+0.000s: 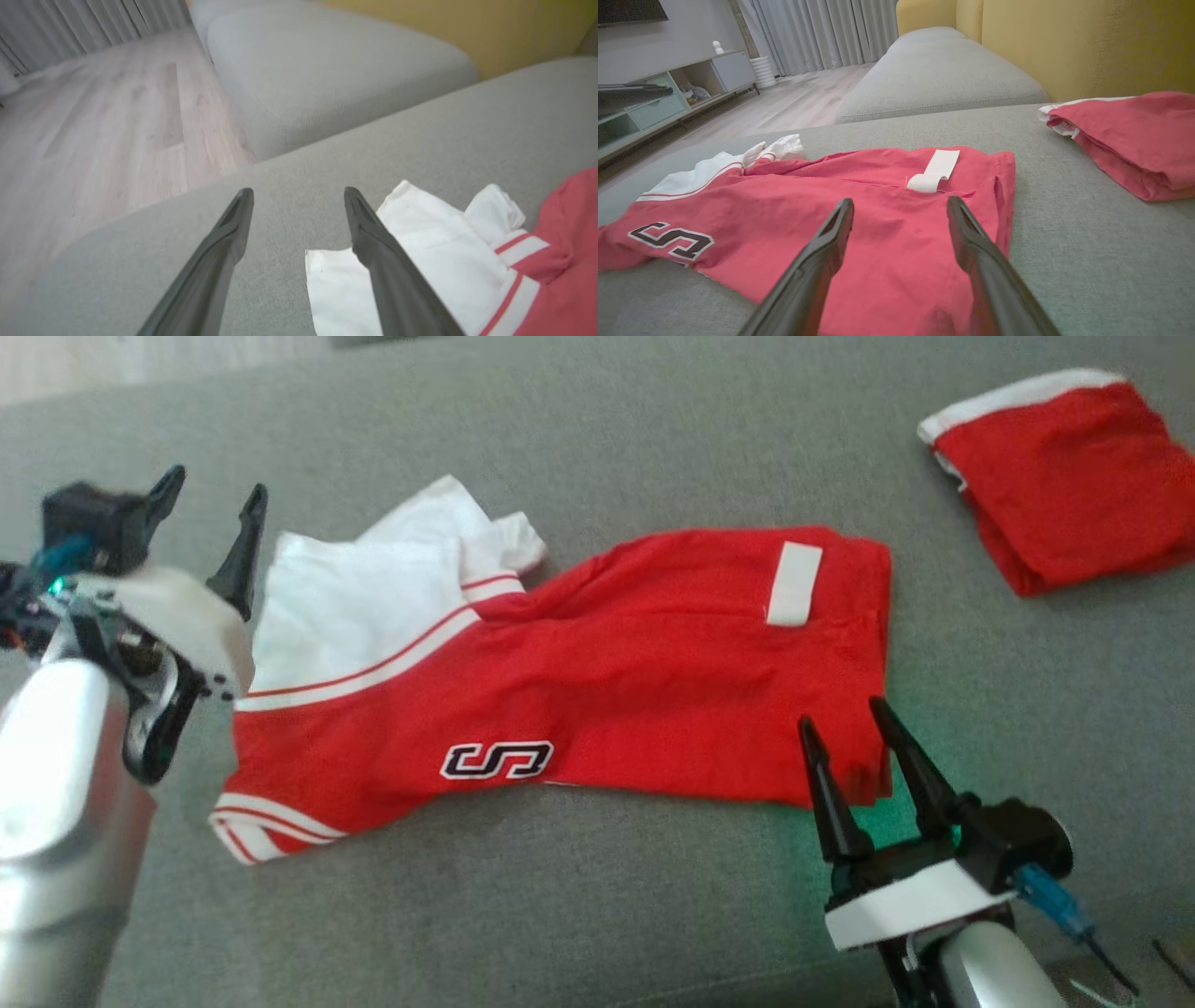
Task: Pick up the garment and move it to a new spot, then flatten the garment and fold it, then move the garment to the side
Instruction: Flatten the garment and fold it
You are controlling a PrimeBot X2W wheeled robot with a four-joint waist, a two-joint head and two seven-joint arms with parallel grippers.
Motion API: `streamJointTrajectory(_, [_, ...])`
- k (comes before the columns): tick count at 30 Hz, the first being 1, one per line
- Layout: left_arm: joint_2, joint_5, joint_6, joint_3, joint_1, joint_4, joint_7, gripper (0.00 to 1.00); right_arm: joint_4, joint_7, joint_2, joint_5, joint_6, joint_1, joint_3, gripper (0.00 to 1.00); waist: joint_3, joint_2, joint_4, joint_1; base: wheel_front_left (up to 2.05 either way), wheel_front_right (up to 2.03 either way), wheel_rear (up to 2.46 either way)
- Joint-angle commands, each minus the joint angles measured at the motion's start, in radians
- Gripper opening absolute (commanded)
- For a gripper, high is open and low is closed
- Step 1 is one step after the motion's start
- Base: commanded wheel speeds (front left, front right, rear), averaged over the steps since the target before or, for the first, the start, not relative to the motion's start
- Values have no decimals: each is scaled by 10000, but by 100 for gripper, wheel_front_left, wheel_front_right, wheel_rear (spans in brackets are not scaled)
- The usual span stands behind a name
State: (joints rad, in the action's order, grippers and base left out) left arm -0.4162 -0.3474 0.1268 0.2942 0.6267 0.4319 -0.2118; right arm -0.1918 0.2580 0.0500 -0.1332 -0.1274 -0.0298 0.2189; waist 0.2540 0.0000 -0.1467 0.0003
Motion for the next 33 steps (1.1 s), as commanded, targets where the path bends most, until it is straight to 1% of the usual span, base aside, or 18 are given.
streamJointTrajectory(1, [-639, -395, 29, 109, 613, -80, -449, 100, 328, 38, 69, 34, -33, -316, 266, 100, 498, 0, -345, -3, 0, 0, 0])
streamJointTrajectory(4, [-1302, -1261, 34, 1155, 1138, 425, -1425, 100, 324, 38, 41, 1, -33, -462, 354, 100, 774, 0, -553, -3, 0, 0, 0])
streamJointTrajectory(6, [-1681, -1792, 35, 1623, 1329, 681, -1910, 100, 324, 38, 26, -23, -33, -555, 390, 100, 915, 0, -700, -3, 0, 0, 0])
streamJointTrajectory(8, [-1970, -2145, 36, 1964, 1490, 824, -2127, 100, 343, 38, 17, -42, -33, -615, 362, 100, 1036, 0, -779, -3, 0, 0, 0])
streamJointTrajectory(10, [-2237, -2186, 36, 2149, 1630, 1078, -2102, 100, 370, 38, 10, -67, -33, -664, 357, 100, 1144, 0, -837, -3, 0, 0, 0])
streamJointTrajectory(16, [-2384, -2471, 37, 2301, 1906, 1653, -1684, 100, 435, 38, 6, -245, -33, -749, 377, 100, 1331, 0, -901, -3, 0, 0, 0])
streamJointTrajectory(19, [-2362, -2655, 37, 2416, 2084, 1885, -1493, 100, 442, 38, 5, -304, -33, -797, 380, 100, 1423, 0, -889, -3, 0, 0, 0])
streamJointTrajectory(22, [-2237, -3105, 37, 2606, 2231, 1986, -1604, 100, 436, 38, 5, -340, -33, -881, 376, 100, 1526, 0, -863, -3, 0, 0, 0])
streamJointTrajectory(25, [-2238, -3512, 37, 2962, 2344, 1878, -1735, 100, 434, 38, 4, -360, -33, -964, 382, 100, 1601, 0, -836, -3, 0, 0, 0])
streamJointTrajectory(26, [-2256, -3668, 37, 3067, 2373, 1829, -1765, 88, 426, 38, 4, -358, -33, -985, 383, 100, 1619, 0, -825, -3, 0, 0, 0])
streamJointTrajectory(27, [-2292, -3809, 37, 3189, 2403, 1775, -1811, 58, 422, 38, 4, -357, -33, -1005, 378, 100, 1642, 0, -814, -3, 0, 0, 0])
streamJointTrajectory(28, [-2332, -3940, 38, 3318, 2431, 1716, -1857, 40, 421, 38, 4, -355, -33, -1024, 373, 100, 1667, 0, -807, -3, 0, 0, 0])
streamJointTrajectory(29, [-2360, -4091, 38, 3425, 2455, 1661, -1889, 27, 420, 38, 4, -352, -33, -1044, 372, 100, 1689, 0, -803, -3, 0, 0, 0])
streamJointTrajectory(30, [-2396, -4243, 38, 3536, 2479, 1599, -1925, 6, 420, 38, 4, -350, -33, -1062, 368, 100, 1709, 0, -800, -3, 0, 0, 0])
streamJointTrajectory(31, [-2438, -4385, 38, 3643, 2508, 1521, -1933, 0, 421, 38, 4, -347, -33, -1078, 358, 100, 1729, 0, -794, -3, 0, 0, 0])
streamJointTrajectory(33, [-2550, -4541, 38, 3821, 2604, 1392, -1805, 0, 416, 38, 4, -331, -33, -1096, 320, 100, 1750, 0, -771, -3, 0, 0, 0])
